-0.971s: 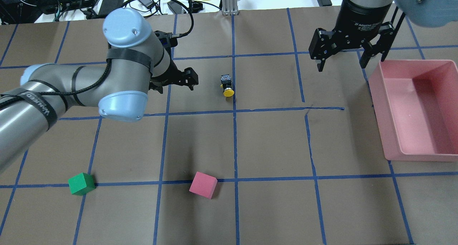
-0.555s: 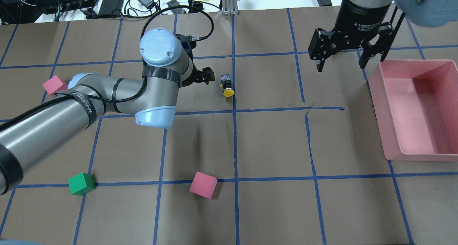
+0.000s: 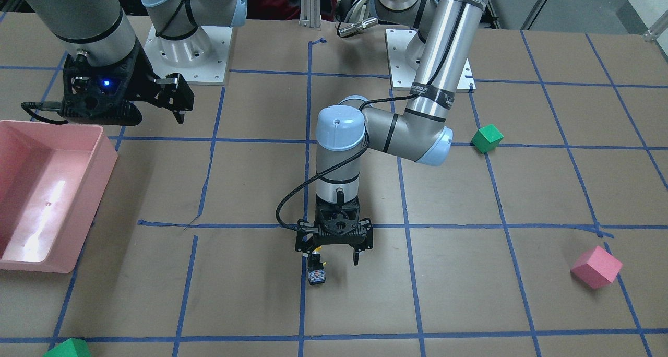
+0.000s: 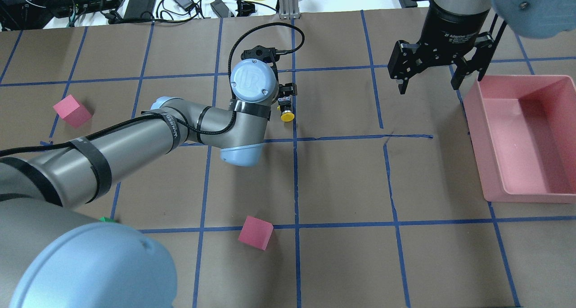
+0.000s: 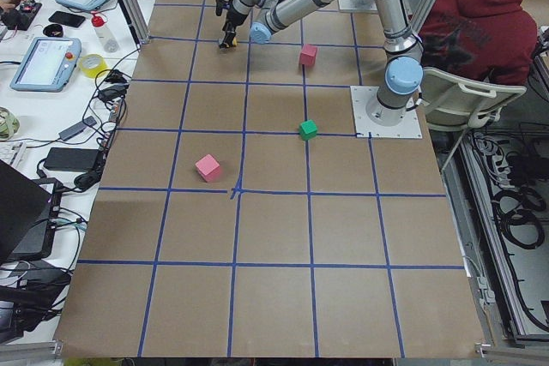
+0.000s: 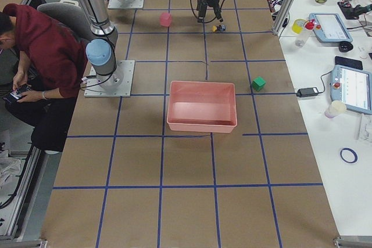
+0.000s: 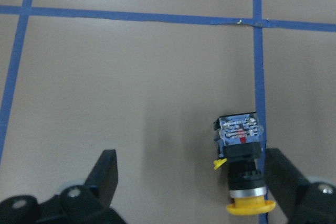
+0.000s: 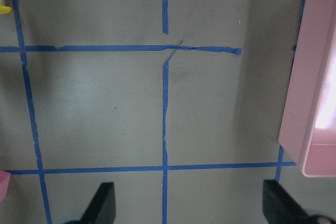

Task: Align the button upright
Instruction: 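Move the left gripper over the button lying on the table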

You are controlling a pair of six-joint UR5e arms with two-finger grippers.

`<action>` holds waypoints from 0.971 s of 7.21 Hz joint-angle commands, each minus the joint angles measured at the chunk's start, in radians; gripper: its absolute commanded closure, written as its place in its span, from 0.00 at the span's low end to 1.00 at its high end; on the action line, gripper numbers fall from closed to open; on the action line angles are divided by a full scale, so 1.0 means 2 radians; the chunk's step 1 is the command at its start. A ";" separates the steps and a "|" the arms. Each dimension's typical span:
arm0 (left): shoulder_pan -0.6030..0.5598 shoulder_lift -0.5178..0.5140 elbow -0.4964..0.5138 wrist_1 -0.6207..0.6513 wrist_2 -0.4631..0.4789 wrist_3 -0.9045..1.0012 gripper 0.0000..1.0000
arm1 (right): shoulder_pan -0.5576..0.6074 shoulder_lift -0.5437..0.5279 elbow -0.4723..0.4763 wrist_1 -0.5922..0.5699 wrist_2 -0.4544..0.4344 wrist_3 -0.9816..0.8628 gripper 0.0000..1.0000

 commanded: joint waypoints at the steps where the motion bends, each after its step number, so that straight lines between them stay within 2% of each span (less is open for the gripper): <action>1: -0.006 -0.037 0.009 0.063 0.010 0.001 0.02 | 0.000 0.000 0.000 -0.002 0.000 0.000 0.00; 4: -0.006 -0.070 0.012 0.128 0.018 0.010 0.08 | -0.001 0.000 0.000 -0.005 0.000 0.000 0.00; 7: -0.014 -0.075 0.006 0.130 0.020 -0.003 0.08 | -0.001 0.000 0.000 -0.005 0.000 0.000 0.00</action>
